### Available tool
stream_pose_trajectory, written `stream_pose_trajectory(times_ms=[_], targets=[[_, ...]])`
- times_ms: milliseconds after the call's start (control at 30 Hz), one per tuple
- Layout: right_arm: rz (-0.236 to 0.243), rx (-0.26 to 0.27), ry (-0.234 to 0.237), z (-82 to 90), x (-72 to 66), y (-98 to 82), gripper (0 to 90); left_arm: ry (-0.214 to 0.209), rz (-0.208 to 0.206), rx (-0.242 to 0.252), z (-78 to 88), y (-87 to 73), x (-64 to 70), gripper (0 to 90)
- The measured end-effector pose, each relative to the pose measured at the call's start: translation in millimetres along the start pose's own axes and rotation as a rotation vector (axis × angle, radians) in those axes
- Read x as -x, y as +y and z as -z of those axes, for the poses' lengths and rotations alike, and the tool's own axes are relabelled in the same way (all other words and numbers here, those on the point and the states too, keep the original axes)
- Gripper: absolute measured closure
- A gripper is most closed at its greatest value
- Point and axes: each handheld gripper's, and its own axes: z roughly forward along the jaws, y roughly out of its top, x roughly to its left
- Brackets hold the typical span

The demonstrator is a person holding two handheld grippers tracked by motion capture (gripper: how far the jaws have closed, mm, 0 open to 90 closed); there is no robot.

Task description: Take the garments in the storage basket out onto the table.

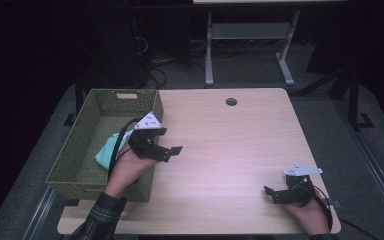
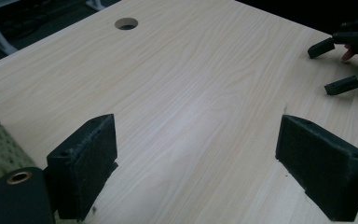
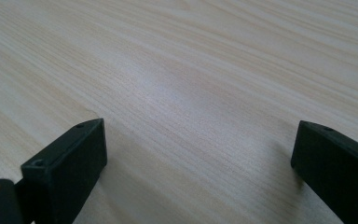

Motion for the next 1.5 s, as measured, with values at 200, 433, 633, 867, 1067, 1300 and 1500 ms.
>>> stream_pose_trajectory(times_ms=[200,433,633,867,1067,1300,1500], targets=[[0.000,0.000,0.000,0.0,0.0,0.0,2.9,0.016,0.012,-0.008,9.6,-3.6,-9.8,11.8],[0.000,0.000,0.000,0.0,0.0,0.0,2.9,0.038,0.035,-0.004,24.9,-7.5,-22.5,11.8],[0.000,0.000,0.000,0.0,0.0,0.0,2.9,0.075,0.057,0.003,41.2,-13.1,-36.1,12.0],[0.000,0.000,0.000,0.0,0.0,0.0,2.9,0.112,0.077,0.004,55.5,-20.6,-49.9,12.0],[0.000,0.000,0.000,0.0,0.0,0.0,2.9,0.130,0.082,-0.011,64.9,-28.0,-60.6,12.0],[0.000,0.000,0.000,0.0,0.0,0.0,2.9,0.146,0.100,-0.030,70.4,-37.0,-70.2,12.1],[0.000,0.000,0.000,0.0,0.0,0.0,2.9,0.158,0.104,-0.057,74.9,-44.6,-79.1,12.1]])
